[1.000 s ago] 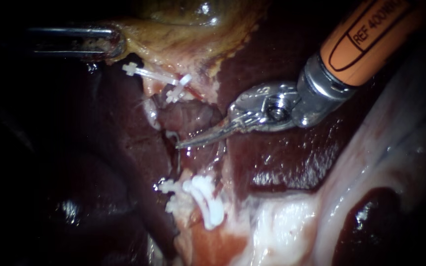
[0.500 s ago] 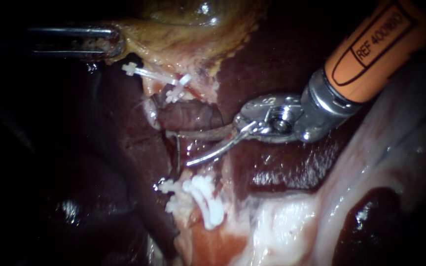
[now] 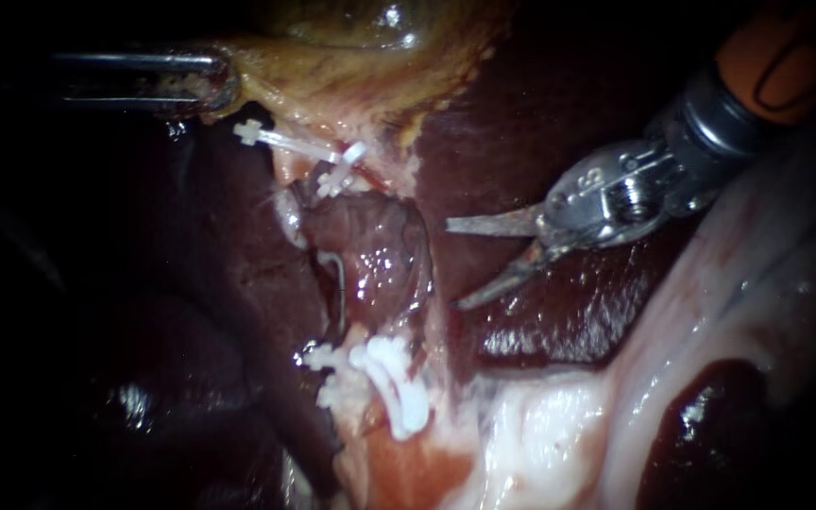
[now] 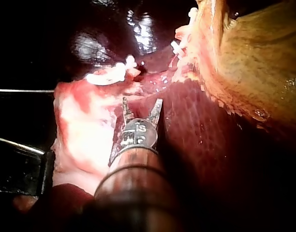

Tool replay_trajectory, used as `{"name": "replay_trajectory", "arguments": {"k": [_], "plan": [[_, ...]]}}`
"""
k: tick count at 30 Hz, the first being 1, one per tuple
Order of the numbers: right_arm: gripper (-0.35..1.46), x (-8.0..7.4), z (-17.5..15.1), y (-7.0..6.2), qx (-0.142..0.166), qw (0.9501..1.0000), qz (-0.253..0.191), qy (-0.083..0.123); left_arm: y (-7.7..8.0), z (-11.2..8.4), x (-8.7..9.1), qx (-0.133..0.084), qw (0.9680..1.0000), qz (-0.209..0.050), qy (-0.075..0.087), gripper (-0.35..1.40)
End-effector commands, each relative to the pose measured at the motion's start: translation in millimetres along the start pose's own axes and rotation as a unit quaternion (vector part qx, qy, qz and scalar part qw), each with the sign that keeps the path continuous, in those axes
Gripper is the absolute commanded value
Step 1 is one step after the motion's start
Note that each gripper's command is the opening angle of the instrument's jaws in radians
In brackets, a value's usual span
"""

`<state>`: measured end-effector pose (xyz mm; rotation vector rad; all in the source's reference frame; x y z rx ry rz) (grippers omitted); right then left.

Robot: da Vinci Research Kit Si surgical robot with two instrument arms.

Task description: Go back from the cut right tube

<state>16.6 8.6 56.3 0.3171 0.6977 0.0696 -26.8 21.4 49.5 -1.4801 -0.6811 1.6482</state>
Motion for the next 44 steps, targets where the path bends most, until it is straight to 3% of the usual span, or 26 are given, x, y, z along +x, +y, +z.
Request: {"name": "replay_trajectory", "arguments": {"k": [1,9,17,22,31,44], "plan": [[1.45,-0.2,-0.4,-0.3,-0.003,1.0000,0.003,-0.005,0.0,0.0,0.0,0.000,1.0000,0.000,0.000,-0.35],[1.45,-0.9,-2.7,-2.4,-0.033,0.9988,0.033,-0.011,-0.1,0.1,-0.1,0.000,1.0000,0.000,0.000,-0.35],[1.45,-1.2,-3.1,-2.5,-0.043,0.9980,0.045,-0.014,-0.6,0.8,-0.6,0.002,1.0000,0.002,0.001,-0.35],[1.45,-1.2,-3.1,-2.5,-0.043,0.9980,0.045,-0.014,-1.6,2.5,-2.6,0.004,0.9999,0.011,0.003,-0.35],[1.45,-1.4,-3.1,-2.4,-0.044,0.9977,0.051,-0.014,-2.9,7.2,-7.0,-0.003,0.9999,-0.001,-0.017,-0.35],[1.45,-1.1,-2.9,-2.3,-0.043,0.9968,0.067,-0.013,-2.7,6.9,-6.7,-0.008,0.9998,-0.002,-0.018,-0.35]]}}
